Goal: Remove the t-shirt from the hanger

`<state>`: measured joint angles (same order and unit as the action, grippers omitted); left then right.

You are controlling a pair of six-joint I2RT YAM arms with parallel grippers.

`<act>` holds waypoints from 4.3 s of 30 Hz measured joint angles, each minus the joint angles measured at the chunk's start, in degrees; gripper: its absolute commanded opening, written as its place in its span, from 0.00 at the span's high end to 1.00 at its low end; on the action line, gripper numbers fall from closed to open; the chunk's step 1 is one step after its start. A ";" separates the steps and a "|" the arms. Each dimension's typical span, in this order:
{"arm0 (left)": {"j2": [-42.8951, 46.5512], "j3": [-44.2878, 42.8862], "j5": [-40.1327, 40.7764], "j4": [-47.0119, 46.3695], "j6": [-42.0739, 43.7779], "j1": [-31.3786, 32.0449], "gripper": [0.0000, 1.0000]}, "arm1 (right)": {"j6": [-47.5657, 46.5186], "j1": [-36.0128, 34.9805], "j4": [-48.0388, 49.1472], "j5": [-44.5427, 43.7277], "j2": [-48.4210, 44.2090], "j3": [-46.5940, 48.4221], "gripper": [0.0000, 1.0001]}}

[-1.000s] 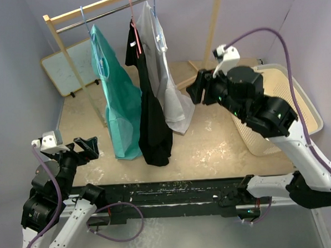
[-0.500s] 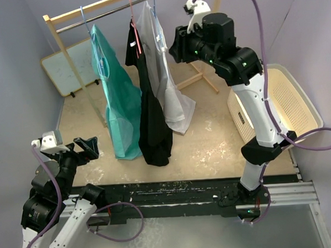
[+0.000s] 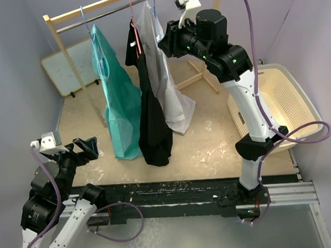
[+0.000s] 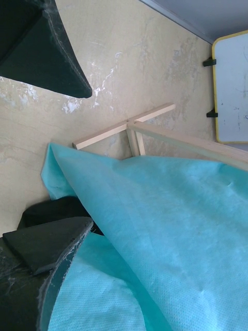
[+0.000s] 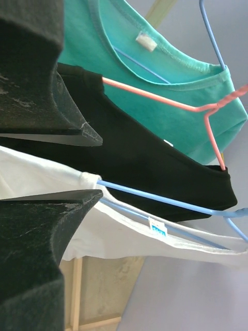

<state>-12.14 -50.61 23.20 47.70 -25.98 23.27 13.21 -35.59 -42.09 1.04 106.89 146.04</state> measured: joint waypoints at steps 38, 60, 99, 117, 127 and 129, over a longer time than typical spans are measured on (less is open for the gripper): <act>-15.65 -26.03 -21.53 -3.72 11.69 0.00 0.64 | -4.63 0.02 7.98 -20.06 -16.81 -17.59 1.00; -46.45 -36.94 -69.29 -34.47 9.25 0.02 0.10 | 0.44 0.02 -4.33 15.43 -65.48 -60.65 1.00; -61.26 -46.53 -61.27 -18.78 31.58 26.23 1.00 | 3.30 0.37 -5.84 22.71 -63.95 -57.64 0.94; -49.05 -45.70 -45.18 -11.87 34.14 27.02 1.00 | 3.28 0.24 -10.82 10.25 -72.67 -60.78 0.59; -46.29 -45.18 -40.89 -9.77 35.06 27.02 1.00 | 2.97 0.20 -11.43 4.87 -73.13 -61.81 1.00; -45.16 -44.33 -39.52 -9.60 35.19 27.02 1.00 | 3.43 0.13 -11.87 1.22 -73.16 -61.81 1.00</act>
<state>-57.30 -94.94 -16.32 38.11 9.21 50.28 16.64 -35.46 -53.95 2.26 33.74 84.23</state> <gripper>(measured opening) 0.021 0.012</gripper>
